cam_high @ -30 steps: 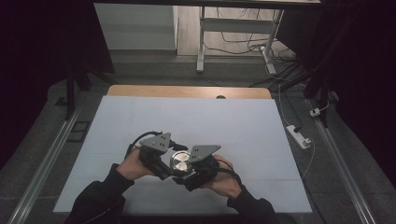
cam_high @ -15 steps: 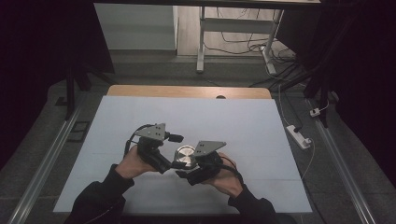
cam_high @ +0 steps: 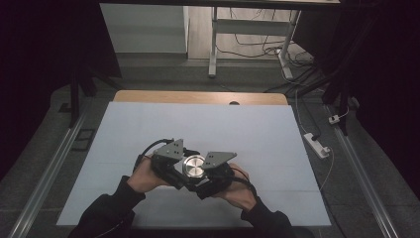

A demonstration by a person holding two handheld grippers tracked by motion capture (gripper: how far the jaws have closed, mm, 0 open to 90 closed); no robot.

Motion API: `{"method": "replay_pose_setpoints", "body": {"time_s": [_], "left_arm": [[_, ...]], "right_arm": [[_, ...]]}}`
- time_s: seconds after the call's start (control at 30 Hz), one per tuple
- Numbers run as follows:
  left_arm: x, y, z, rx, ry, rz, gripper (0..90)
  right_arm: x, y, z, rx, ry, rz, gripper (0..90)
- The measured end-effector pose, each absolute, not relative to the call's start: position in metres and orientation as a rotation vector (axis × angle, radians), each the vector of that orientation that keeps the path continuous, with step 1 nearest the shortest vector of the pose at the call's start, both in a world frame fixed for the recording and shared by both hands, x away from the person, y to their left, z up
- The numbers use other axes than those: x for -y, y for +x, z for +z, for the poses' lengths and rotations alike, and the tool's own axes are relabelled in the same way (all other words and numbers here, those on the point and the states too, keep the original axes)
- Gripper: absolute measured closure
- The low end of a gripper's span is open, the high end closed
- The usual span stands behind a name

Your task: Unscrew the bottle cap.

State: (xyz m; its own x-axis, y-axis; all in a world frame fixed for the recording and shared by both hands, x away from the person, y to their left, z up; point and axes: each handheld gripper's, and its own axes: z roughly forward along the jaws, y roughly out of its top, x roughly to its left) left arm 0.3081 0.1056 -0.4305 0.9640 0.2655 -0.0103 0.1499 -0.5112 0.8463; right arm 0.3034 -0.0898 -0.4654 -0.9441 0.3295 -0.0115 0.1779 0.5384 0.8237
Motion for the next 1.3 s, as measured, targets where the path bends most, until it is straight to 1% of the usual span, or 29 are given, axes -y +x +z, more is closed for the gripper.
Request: {"method": "replay_pose_setpoints", "body": {"time_s": [0.07,0.3,0.73,0.93,1.3], "left_arm": [[-0.104,0.308,-0.430,-0.336,2.095,0.151,19.5],[-0.109,0.308,-0.425,-0.363,2.058,0.146,19.6],[-0.117,0.306,-0.419,-0.364,2.068,0.139,19.5],[-0.122,0.303,-0.417,-0.361,2.074,0.153,19.5],[-0.124,0.293,-0.419,-0.350,2.076,0.140,19.5]], "right_arm": [[0.091,0.305,-0.466,-2.583,0.474,1.363,14.6],[0.091,0.305,-0.465,-2.570,0.494,1.379,14.6],[0.098,0.310,-0.464,-2.542,0.526,1.368,14.6],[0.104,0.316,-0.464,-2.523,0.565,1.356,14.6],[0.112,0.323,-0.462,-2.488,0.604,1.351,14.6]]}}
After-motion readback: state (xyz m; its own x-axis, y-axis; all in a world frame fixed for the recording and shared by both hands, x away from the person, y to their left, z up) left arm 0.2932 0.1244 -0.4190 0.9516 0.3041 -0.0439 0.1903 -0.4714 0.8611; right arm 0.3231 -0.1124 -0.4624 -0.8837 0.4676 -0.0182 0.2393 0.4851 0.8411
